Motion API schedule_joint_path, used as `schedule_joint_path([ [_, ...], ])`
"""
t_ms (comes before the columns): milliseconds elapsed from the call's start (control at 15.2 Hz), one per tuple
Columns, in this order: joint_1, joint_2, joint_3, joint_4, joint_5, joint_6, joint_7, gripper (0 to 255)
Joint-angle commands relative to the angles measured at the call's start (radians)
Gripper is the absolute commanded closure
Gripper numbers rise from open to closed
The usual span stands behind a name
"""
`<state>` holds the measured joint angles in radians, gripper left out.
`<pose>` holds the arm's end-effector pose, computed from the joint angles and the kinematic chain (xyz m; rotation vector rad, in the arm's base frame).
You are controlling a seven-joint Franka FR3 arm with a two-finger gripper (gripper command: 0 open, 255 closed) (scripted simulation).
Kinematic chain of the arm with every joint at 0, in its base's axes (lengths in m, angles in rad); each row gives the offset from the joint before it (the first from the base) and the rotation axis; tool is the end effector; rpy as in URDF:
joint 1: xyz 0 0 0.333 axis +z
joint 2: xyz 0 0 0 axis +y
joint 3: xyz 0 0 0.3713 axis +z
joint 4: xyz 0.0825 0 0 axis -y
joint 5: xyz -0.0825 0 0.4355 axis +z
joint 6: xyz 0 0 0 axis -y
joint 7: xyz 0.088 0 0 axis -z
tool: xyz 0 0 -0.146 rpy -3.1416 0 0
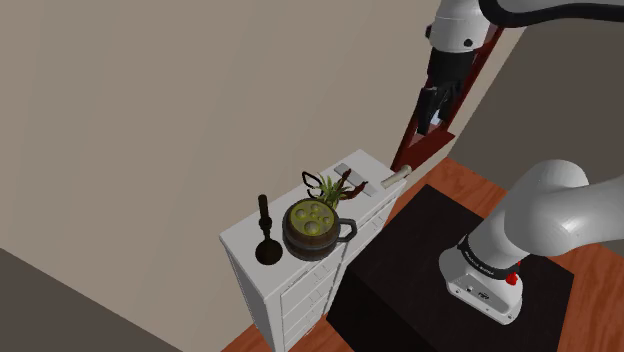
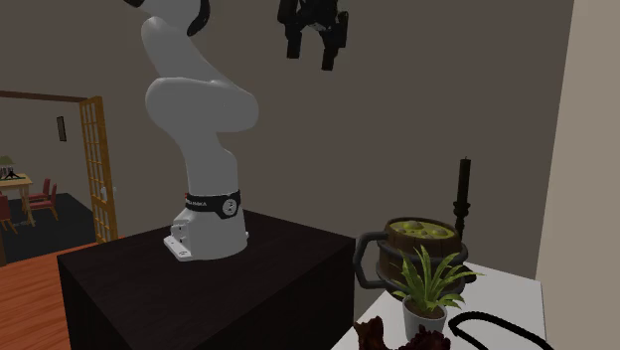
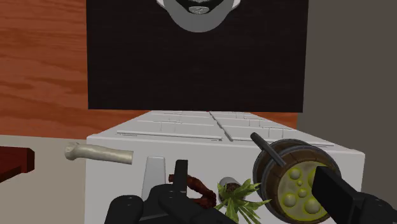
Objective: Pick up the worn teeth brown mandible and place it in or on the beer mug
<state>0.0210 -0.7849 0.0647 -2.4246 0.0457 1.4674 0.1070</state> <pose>0.2962 0.0367 0.5467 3.1143 -0.0676 -0.2696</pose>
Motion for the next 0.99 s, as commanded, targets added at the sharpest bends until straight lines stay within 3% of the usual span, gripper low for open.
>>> schedule_joint_path([
  [0, 0.0, 0.0, 0.0, 0.0, 0.0, 0.0, 0.0, 0],
  [462, 0.021, 0.06, -0.023, -0.191, -0.048, 0.29, -0.12, 0],
  [924, 0.029, 0.226, -0.046, -0.31, -0.099, 0.62, -0.224, 0],
])
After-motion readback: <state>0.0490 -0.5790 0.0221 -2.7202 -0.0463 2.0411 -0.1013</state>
